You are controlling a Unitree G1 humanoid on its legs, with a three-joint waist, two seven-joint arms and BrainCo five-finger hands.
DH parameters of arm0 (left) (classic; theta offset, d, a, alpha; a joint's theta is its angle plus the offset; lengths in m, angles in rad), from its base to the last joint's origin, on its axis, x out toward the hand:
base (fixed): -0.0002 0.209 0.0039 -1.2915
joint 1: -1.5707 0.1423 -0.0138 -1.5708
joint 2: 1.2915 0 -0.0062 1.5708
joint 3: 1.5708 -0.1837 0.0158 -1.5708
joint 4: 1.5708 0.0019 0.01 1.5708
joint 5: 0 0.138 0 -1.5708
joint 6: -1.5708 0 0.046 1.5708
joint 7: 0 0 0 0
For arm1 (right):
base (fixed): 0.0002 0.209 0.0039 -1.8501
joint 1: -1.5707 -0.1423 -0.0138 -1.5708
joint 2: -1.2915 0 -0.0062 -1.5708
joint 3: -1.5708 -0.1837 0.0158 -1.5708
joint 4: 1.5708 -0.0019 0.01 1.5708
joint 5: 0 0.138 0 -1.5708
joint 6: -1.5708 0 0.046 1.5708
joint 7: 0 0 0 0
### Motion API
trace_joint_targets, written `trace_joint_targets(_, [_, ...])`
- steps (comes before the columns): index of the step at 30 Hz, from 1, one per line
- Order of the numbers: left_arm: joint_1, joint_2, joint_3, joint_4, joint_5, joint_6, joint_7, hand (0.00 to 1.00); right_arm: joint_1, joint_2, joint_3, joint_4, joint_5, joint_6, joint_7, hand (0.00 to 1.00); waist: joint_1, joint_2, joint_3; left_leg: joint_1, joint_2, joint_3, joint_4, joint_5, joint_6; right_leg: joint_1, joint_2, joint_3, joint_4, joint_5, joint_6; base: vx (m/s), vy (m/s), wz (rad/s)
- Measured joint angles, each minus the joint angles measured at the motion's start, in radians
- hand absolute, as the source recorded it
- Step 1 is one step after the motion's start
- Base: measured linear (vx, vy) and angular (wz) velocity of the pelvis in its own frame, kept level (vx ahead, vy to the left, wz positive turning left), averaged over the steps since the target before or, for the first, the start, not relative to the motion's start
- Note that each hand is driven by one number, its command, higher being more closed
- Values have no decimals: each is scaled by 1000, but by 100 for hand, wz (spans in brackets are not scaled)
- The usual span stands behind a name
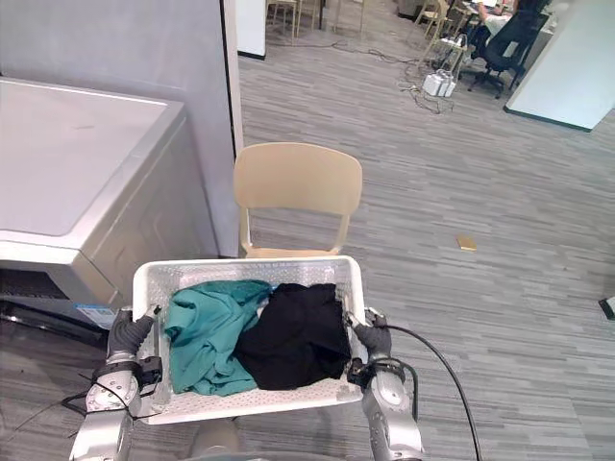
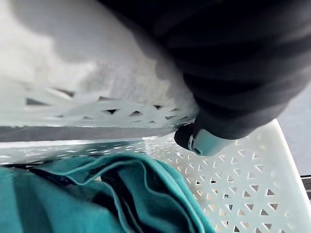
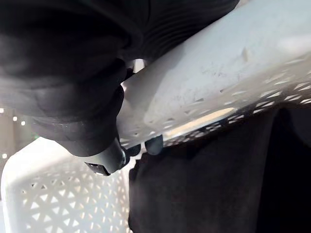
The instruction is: Pick up the laundry basket with both hands and put the clothes into the washing machine.
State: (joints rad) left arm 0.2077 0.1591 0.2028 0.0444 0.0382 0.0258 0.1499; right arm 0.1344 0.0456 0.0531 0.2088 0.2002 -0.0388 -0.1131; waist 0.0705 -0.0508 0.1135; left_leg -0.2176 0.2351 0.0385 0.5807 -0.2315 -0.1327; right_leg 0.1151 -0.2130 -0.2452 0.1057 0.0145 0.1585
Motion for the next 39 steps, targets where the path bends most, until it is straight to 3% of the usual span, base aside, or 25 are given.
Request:
trace_joint_targets(4, [-3,4,-4,36,-6,-4,3,100,-30,-5,-6,36,-30,10,5,100,2,4,1,21,-11,114,37,-61,50,-125,-66,35,147,-11,0,-83,192,-71])
trace_joint_targets(8, [-20,12,-14,85,-11,4,3,100,-79,-33,-5,102,-47,27,4,100,-2,2,0,51,-27,202,2,-62,49,-166,-110,-39,139,-13,-23,-121,78,-69])
trace_joint_targets(10, [-89,2,-19,91,-20,7,3,100,-132,-67,-17,101,-46,27,0,100,-5,10,35,-5,-26,178,18,-41,59,-185,-97,-50,101,-4,-15,-140,-47,1])
trace_joint_targets(11, [-156,2,-40,117,-44,7,8,100,-181,-95,-32,100,-45,26,-17,100,-1,32,63,-69,-18,155,37,-30,62,-227,-88,-59,106,8,1,-185,-60,22])
trace_joint_targets(13, [-240,3,-43,130,-92,8,26,100,-278,-113,-51,100,-44,27,-38,100,0,47,106,-163,-4,148,46,-4,60,-323,-77,-58,125,24,-9,-205,-53,2])
trace_joint_targets(16, [-382,30,-35,136,-167,10,67,100,-405,-126,-68,67,-43,27,-87,100,3,50,184,-271,19,128,57,30,60,-429,-62,-74,167,34,-20,-174,-95,-2])
trace_joint_targets(21, [-718,111,-44,224,-251,10,122,100,-673,-199,-98,54,1,27,-162,100,21,52,252,-372,37,113,58,73,58,-541,-52,-79,197,52,-37,-83,-71,-5])
trace_joint_targets(25, [-1027,190,-33,323,-295,5,160,100,-1010,-258,-116,175,66,24,-218,100,26,53,341,-430,56,100,43,122,53,-585,-28,-96,171,85,-52,-39,-67,-3])
trace_joint_targets(28, [-1136,227,-1,385,-309,-12,163,100,-1169,-270,-113,253,85,24,-228,100,30,52,388,-457,66,95,39,131,49,-616,-18,-104,181,86,-53,8,-63,-3])
trace_joint_targets(37, [-1281,258,7,561,-342,-16,135,100,-1362,-308,-87,457,110,28,-231,100,31,53,418,-533,76,73,30,146,42,-690,-12,-123,214,84,-56,24,-28,3])
trace_joint_targets(38, [-1287,258,8,578,-342,-14,132,0,-1380,-311,-85,490,116,29,-219,100,30,53,418,-540,76,72,30,146,42,-701,-13,-123,225,82,-59,0,0,0])
trace_joint_targets(39, [-1292,257,10,590,-342,-13,132,0,-1386,-313,-85,503,123,33,-214,100,30,53,418,-542,76,72,30,146,42,-702,-13,-125,225,77,-65,0,0,0])
